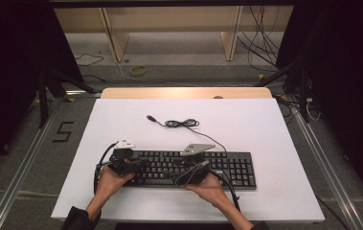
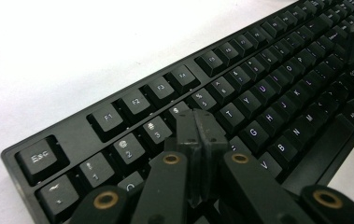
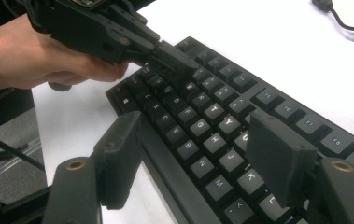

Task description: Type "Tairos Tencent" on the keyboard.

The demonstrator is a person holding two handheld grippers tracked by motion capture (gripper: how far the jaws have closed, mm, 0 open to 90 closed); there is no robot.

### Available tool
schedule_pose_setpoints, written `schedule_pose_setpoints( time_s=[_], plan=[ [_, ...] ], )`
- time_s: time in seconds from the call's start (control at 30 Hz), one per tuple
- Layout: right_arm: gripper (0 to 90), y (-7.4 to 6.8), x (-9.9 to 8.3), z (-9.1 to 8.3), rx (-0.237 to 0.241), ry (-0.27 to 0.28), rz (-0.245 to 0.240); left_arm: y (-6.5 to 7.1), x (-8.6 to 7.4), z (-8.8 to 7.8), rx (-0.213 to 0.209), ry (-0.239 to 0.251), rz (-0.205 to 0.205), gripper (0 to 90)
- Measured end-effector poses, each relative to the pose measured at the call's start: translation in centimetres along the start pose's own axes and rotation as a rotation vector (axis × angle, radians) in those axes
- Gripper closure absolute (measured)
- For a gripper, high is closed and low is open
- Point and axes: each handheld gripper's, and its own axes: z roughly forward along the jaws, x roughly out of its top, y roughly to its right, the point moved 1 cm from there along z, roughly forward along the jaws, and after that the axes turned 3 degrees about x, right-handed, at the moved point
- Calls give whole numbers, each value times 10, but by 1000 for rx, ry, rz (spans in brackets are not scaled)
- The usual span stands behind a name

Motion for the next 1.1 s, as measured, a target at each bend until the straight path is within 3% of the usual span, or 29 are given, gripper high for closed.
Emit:
schedule_pose_setpoints(
  time_s=[0.37, 0.67, 1.1],
  plan=[
    [368, 1, -1, -1, -1, 2, -2, 0, -2, 8, 10, -33, -3, 892],
    [369, 1, -1, -3, -6, 6, 1, 1, -2, 6, 9, -24, -2, 891],
    [378, 3, 0, -3, -17, 15, 7, 2, -1, -8, -33, 16, -28, 690]
  ],
)
